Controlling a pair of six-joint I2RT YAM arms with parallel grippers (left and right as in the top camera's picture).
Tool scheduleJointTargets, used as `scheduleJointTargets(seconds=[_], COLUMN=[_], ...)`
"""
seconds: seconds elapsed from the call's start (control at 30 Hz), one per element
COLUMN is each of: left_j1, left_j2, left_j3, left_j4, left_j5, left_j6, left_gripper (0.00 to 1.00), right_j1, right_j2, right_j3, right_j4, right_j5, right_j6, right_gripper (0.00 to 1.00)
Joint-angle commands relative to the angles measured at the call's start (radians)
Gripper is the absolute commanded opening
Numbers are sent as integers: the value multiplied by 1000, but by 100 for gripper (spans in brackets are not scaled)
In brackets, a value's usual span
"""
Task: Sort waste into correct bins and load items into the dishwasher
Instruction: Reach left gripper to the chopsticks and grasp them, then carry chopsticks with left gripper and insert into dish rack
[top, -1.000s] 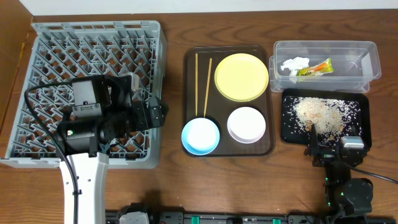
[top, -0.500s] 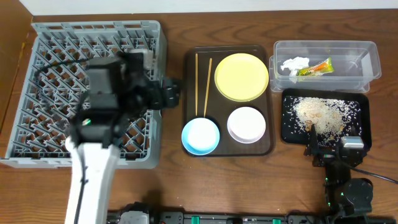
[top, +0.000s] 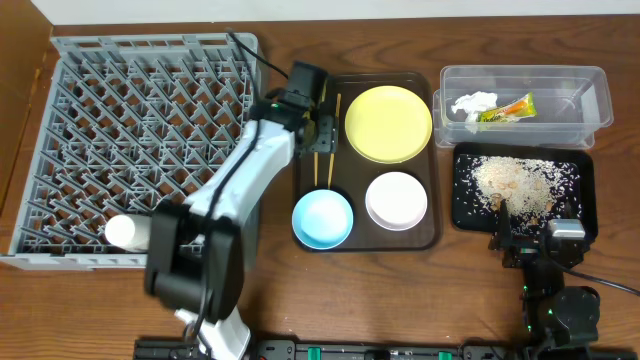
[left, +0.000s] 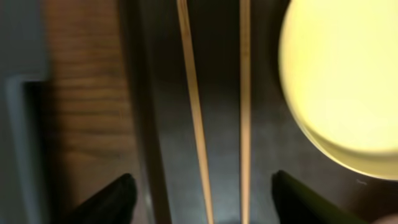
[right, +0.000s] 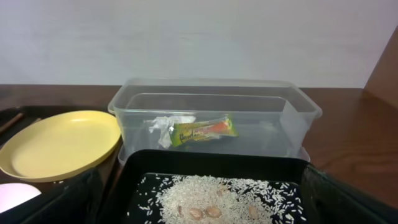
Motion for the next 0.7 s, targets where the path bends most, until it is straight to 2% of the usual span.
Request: scheduleJointTargets(seconds=[0.0,0.1,0.37,0.47,0.53,0.67], left_j1=[0,0,-15,-22,-22,-22], left_j2=[64,123,220,230,229,216], left_j3=[13,13,13,13,13,14], left_j4=[22,51,89,91,88,66], left_j5=[47,132,127,97,97,97], left_j6=[-13,-13,-8,-8,-9,-9], left_gripper=[65,57,43,22,13,8], right_j1=[-24,-24,-24,-24,-24,-24], right_j2=[-4,-4,-4,-4,-4,-4], right_j3=[-2,-2,-2,-2,-2,-2], right_j4=[-3,-3,-3,-3,-3,-3], right_j5=[-1,-1,-1,-1,-1,-1], right_j6=[10,10,10,10,10,10], right_gripper=[99,99,99,99,99,99])
